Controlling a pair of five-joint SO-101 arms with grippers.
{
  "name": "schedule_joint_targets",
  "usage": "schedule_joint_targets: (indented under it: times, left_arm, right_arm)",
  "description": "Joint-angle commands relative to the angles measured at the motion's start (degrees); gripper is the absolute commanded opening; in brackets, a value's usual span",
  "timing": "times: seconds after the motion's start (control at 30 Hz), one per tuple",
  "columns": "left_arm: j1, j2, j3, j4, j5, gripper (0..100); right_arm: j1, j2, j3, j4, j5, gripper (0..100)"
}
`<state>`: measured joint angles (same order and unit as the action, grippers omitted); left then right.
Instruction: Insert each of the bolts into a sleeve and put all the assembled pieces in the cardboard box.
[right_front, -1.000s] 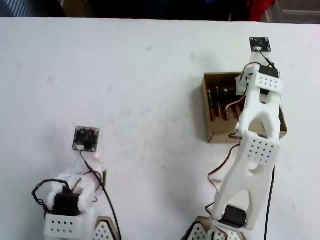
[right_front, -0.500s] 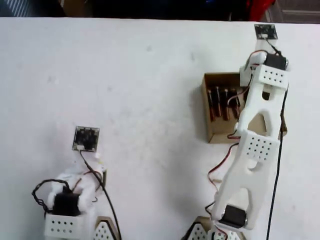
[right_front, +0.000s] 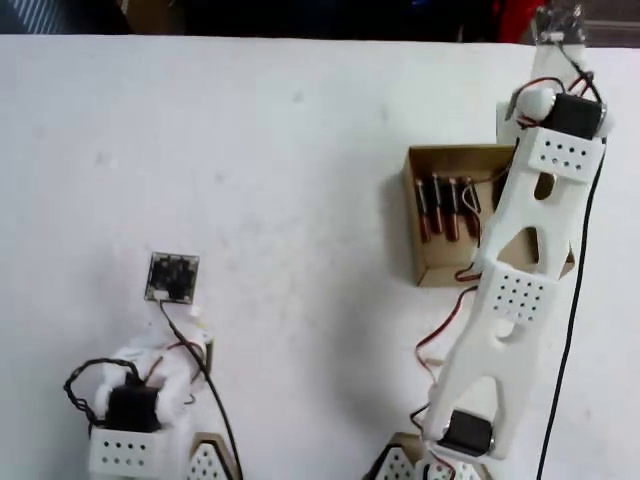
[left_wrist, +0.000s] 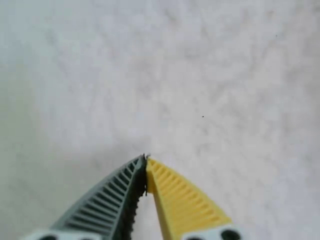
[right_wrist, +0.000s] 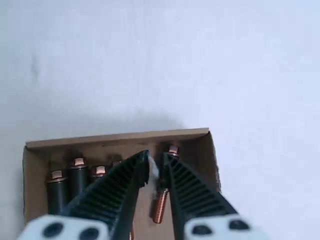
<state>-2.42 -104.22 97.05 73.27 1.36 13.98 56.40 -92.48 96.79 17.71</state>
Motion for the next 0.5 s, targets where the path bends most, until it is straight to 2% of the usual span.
schedule_joint_targets:
  times: [0.0, 0.47]
  left_arm:
    - [0.4, -0.3, 0.0, 0.3, -0.2, 2]
    - [0.4, -0.3, 0.0, 0.3, -0.2, 2]
  right_arm:
    - [-1.7, -5.0, -2.5, 1.8, 0.4, 1.7]
    - [-5.2, -24.7, -2.0, 2.1, 0.4, 1.7]
